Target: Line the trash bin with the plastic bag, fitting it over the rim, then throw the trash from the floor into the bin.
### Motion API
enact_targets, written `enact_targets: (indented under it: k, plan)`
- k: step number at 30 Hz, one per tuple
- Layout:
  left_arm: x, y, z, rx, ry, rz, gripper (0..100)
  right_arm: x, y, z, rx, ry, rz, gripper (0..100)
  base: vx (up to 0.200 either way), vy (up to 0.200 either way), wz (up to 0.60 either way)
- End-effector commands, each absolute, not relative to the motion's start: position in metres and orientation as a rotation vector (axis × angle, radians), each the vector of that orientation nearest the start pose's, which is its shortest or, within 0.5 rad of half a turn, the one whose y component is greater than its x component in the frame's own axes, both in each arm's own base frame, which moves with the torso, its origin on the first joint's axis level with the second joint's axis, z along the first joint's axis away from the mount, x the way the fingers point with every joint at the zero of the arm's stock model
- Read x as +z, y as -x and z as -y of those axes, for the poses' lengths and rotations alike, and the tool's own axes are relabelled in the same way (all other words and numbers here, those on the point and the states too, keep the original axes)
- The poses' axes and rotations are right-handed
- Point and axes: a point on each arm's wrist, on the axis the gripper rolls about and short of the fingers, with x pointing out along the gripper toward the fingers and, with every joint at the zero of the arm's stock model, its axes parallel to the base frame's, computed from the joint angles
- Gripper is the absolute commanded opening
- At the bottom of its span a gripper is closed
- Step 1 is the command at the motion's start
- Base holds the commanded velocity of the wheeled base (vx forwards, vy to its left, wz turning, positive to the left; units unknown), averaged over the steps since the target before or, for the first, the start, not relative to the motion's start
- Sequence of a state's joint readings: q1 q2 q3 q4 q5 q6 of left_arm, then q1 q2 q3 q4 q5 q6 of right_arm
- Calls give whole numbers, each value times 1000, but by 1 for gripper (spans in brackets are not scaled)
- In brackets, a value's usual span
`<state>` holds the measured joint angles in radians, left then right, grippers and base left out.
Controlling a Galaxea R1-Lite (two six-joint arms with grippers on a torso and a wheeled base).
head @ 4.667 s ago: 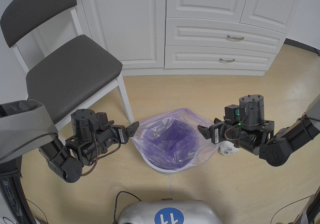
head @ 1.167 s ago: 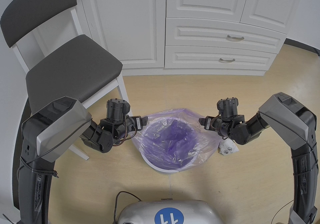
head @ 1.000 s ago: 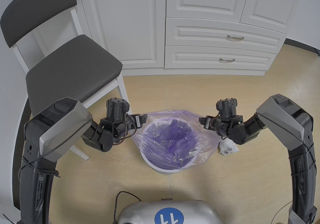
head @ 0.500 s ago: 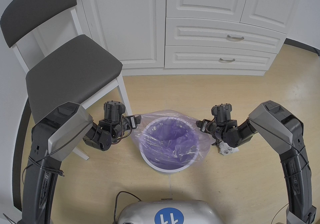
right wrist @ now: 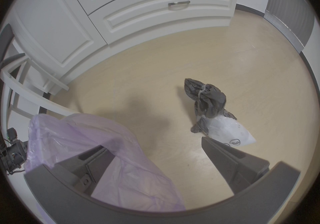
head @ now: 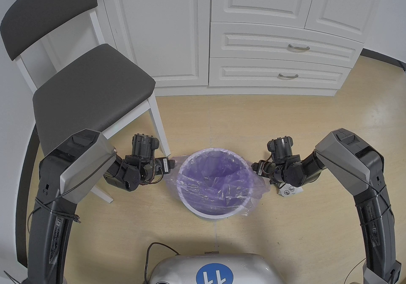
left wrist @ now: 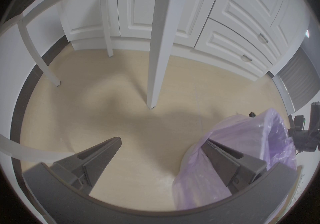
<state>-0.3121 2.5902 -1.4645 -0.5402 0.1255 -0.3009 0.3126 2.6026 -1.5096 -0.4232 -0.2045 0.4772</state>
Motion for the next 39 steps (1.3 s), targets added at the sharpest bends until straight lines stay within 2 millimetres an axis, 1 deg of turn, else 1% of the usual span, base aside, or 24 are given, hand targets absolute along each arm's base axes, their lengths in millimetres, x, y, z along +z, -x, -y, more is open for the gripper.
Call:
enact_targets:
  k: [1,7,11,13,16,17,20,32,39]
  plan:
    - [-6,-459,143,-87,160,-610,100,-23,-461,-141,-63,-269,-680,100,0,0,0]
    - [-4,-458,143,-87,157,-614,100,-23,-460,-141,-64,-257,-685,100,0,0,0]
    - [-1,-456,143,-89,160,-607,100,-10,-459,-141,-58,-267,-663,100,0,0,0]
    - [0,-455,143,-90,159,-605,100,-6,-457,-141,-57,-266,-661,100,0,0,0]
    - [15,-451,145,-100,163,-585,100,3,-451,-141,-48,-259,-659,100,0,0,0]
    - [16,-450,145,-101,164,-584,100,4,-450,-141,-47,-259,-658,100,0,0,0]
    - [29,-442,147,-112,161,-574,100,17,-446,-142,-37,-264,-642,100,0,0,0]
    - [49,-427,157,-148,151,-557,100,37,-435,-141,-18,-240,-624,100,0,0,0]
    - [57,-420,160,-162,142,-552,100,48,-429,-141,-10,-239,-613,100,0,0,0]
